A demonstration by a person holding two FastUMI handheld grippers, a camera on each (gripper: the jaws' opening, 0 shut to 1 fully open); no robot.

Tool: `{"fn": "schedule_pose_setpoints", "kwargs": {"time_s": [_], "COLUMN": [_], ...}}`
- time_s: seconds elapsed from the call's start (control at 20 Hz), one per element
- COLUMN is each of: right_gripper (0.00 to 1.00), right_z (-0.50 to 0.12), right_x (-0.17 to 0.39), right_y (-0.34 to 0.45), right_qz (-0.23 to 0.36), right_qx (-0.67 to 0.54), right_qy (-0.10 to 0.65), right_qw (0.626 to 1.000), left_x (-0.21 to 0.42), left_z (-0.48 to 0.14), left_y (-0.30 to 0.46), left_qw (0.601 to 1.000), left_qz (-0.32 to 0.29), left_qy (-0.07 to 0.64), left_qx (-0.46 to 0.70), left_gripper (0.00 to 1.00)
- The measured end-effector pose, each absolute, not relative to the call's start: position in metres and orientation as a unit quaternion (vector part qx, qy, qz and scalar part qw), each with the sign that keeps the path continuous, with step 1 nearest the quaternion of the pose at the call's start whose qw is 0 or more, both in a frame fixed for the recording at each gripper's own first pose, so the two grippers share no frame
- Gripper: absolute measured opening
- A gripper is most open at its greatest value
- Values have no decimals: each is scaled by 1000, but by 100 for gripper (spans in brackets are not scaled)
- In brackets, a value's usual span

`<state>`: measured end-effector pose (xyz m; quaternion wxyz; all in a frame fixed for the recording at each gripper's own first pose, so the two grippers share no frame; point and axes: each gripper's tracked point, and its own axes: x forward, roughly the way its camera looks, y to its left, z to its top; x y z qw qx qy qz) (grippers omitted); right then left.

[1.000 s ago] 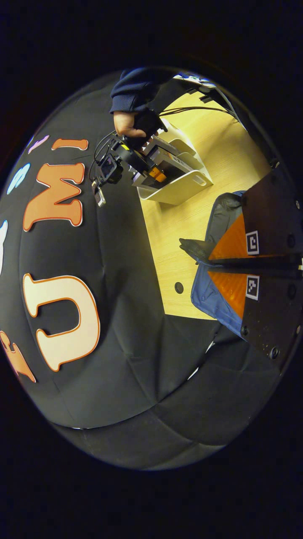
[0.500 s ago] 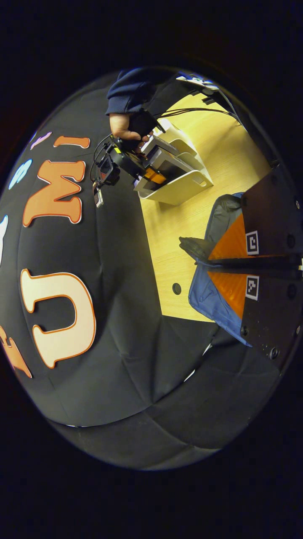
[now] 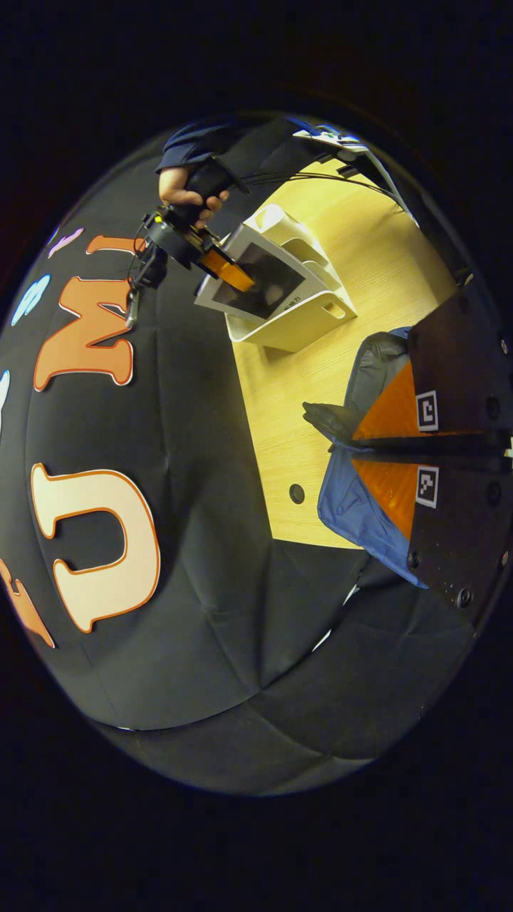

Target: Open the schoolbag, grab two books from the bookshelf and put them into the schoolbag.

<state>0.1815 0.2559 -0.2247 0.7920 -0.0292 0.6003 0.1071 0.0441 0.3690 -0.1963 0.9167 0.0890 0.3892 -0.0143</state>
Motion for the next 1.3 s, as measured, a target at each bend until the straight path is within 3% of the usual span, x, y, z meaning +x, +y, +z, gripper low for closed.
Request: {"fn": "schedule_pose_setpoints", "kwargs": {"time_s": [0.6, 0.85, 1.3], "right_gripper": [38, 38, 37], "right_z": [-78, -91, -178], "right_x": [145, 92, 11], "right_y": [253, 295, 351], "right_qz": [184, 221, 225], "right_qx": [96, 182, 272], "right_qy": [505, 495, 537], "right_qw": [838, 820, 766], "left_x": [43, 46, 49], "left_z": [-195, -195, -200], "left_y": [367, 372, 370], "left_qw": [913, 910, 902], "left_qz": [-25, -26, -42], "left_qy": [393, 398, 414], "left_qx": [104, 110, 119], "left_gripper": [4, 4, 4]}}
